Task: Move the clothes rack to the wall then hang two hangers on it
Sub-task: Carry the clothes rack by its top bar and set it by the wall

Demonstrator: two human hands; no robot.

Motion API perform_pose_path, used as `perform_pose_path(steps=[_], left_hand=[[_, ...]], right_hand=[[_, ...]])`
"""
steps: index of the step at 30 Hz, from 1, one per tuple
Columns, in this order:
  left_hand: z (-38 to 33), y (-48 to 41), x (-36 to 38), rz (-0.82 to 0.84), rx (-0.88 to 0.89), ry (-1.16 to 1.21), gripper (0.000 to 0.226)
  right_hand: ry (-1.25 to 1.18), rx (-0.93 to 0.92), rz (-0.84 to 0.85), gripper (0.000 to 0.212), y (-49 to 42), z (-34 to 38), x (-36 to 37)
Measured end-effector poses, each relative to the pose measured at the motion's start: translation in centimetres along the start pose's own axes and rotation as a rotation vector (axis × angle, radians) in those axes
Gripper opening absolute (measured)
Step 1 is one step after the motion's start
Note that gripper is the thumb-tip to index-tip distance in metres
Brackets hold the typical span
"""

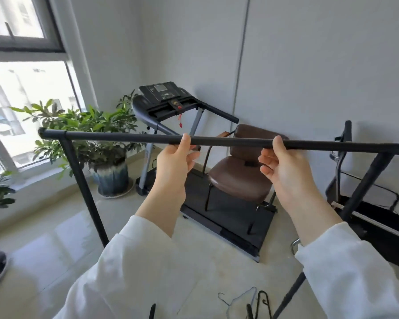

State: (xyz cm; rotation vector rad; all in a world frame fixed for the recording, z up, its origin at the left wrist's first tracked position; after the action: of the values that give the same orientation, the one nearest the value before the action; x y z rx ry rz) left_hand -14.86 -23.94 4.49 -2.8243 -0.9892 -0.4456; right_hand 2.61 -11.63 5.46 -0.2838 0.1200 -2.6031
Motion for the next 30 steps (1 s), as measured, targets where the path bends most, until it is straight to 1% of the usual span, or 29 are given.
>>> perform_pose_path(steps=[5,11,15,19,23,27,30], left_hand=[[-2.9,2.9,-7.2,-0.082,0.036,0.0,0.029],[-5.9,6.4,-15.7,-0.19,0.066,0.018,0.021],[-7.4,8.4,-20.3,-0.242,0.103,0.022,0.02],[-9.2,9.6,-24.6,-0.309,0.13,0.018,0.019],[-10.9,10.6,-29.2,-0.383,0.167,0.004,0.018],[-12.6,12.4,-34.5,-0.513,0.225,-0.002,0.019],[-13.8,13.8,-38.0,-0.644,0.26,-0.013,0.023]], right_hand=[[-0.018,0.034,0.103,0.023,1.9,-0.5,7.6],[-0.044,0.074,0.232,0.024,4.6,-1.9,16.5],[-0.035,0.097,0.296,0.031,5.9,-3.0,21.4],[-0.058,0.107,0.376,0.023,6.6,-3.6,26.3],[-0.063,0.095,0.465,0.023,6.4,-4.5,32.0],[-0.092,0.111,0.599,0.023,6.1,-6.0,39.0],[-0.106,0.14,0.718,0.024,6.2,-6.8,44.2]])
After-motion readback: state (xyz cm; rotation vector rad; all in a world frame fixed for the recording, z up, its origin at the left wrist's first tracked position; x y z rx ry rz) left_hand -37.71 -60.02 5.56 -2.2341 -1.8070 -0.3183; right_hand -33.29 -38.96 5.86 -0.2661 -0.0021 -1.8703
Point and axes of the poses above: each hand's wrist, its own y-axis away from the middle knuckle, its own x-axis out of the palm, z = x × y, the point moved 7 cm from there along -y, towards the middle knuckle, and after that the axes turned 15 degrees about z, right-handed, at the moved point
